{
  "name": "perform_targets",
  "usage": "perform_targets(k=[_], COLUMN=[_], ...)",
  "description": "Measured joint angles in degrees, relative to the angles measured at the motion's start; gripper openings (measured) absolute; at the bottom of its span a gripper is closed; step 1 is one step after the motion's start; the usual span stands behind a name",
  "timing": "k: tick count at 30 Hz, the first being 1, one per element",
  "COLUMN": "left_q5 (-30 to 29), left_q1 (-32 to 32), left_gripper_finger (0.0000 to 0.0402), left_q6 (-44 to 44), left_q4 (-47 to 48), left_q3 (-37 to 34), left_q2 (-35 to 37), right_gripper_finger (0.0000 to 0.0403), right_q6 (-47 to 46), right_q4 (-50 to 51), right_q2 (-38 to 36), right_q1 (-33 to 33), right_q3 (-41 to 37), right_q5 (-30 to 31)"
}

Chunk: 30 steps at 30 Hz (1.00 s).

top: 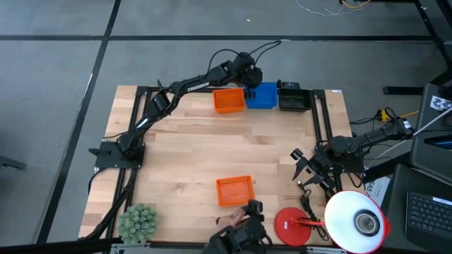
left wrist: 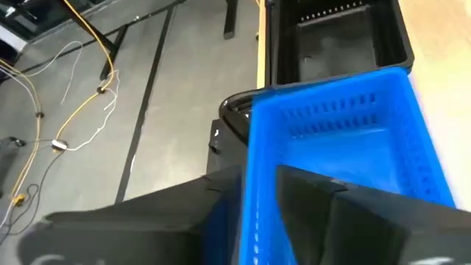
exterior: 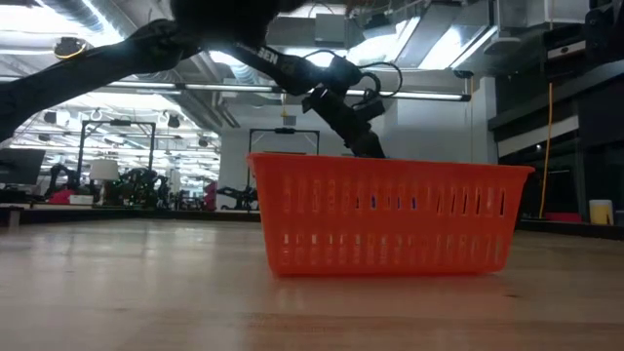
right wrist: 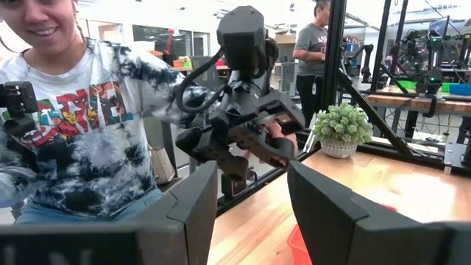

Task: Stack baskets by color
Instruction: Stack the bottom blue bin on top of the top blue bin, then stack the bottom orange bin on top of the top orange bin

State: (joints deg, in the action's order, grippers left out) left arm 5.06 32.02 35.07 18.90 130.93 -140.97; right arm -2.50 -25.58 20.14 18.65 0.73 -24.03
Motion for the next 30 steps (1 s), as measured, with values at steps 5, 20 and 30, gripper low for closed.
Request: perform_targets(k=[5, 20, 30], left_q5=[0.0, -18.7, -4.4], left_q1=[-0.7, -13.2, -25.4], left_gripper_finger=[0.0114, 0.0116, 0.0115], left_q6=[0.0, -19.6, -36.5], left_q4=[-0.2, 40.1, 60.6], left_q3=[0.0, 0.7, -1.1], left_q2=[0.0, 12.8, 16.6], right_gripper_finger=[0.0168, 0.0168, 0.0168], right_q6=[0.0, -0.3, -0.2], right_q4=[0.2, 1.9, 1.8], right_q2=[0.0, 0.0, 0.0], right_q1=[0.0, 0.0, 0.0], right_q3=[0.0, 0.0, 0.0], right_q5=[0.0, 0.0, 0.0])
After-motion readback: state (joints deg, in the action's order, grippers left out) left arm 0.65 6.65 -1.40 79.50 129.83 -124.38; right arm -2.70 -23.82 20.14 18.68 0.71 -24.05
